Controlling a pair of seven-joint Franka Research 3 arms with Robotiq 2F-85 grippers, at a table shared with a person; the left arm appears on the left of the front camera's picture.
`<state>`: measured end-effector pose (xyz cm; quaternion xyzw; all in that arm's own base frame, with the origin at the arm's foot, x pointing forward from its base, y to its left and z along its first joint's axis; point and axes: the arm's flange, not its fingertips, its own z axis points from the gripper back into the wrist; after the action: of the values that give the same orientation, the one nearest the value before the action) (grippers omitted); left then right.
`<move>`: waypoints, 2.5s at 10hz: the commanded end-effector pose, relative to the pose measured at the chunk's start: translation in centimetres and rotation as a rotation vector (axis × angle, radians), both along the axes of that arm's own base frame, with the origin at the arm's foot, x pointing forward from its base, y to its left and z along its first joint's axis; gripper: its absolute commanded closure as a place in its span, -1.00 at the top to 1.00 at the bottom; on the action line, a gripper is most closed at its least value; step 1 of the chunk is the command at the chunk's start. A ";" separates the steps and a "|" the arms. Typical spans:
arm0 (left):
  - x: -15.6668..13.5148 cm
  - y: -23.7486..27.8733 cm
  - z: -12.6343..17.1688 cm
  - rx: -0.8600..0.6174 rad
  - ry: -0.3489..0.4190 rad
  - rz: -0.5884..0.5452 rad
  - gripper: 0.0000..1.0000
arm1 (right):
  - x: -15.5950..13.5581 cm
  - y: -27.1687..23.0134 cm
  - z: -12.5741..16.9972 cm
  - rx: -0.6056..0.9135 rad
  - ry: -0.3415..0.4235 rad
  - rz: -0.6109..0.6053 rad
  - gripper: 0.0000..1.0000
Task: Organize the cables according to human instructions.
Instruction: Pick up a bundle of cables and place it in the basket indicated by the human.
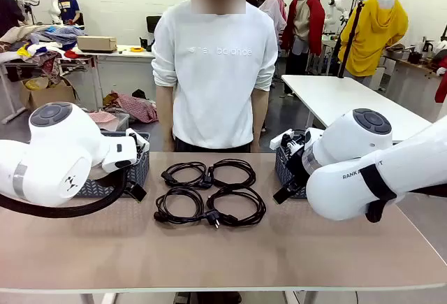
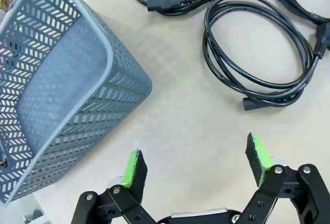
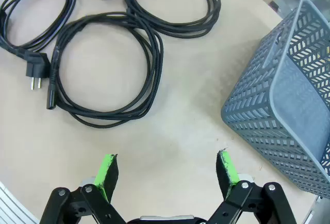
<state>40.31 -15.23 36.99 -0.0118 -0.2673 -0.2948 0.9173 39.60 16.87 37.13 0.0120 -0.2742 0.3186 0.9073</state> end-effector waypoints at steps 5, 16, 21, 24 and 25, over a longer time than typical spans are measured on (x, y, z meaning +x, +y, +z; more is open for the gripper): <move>0.0 0.0 0.0 0.000 0.000 0.000 1.00 | 0.0 0.0 0.0 0.000 0.000 0.000 1.00; -0.4 2.9 5.7 -0.024 -0.042 -0.135 1.00 | 0.7 -2.2 4.9 0.039 0.018 0.178 1.00; -0.1 7.3 11.5 -0.153 -0.036 -0.264 1.00 | 0.6 -6.7 9.3 0.240 0.021 0.349 1.00; -0.6 10.0 13.4 -0.241 -0.038 -0.293 1.00 | 0.2 -9.1 10.8 0.315 0.023 0.378 1.00; -0.6 10.8 13.7 -0.246 -0.046 -0.293 1.00 | 0.1 -9.7 11.4 0.339 0.013 0.379 1.00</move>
<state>39.38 -5.31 50.87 -0.1452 -0.3157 -0.3845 0.8552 39.04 7.83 48.54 0.2041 -0.3065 0.4258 0.8265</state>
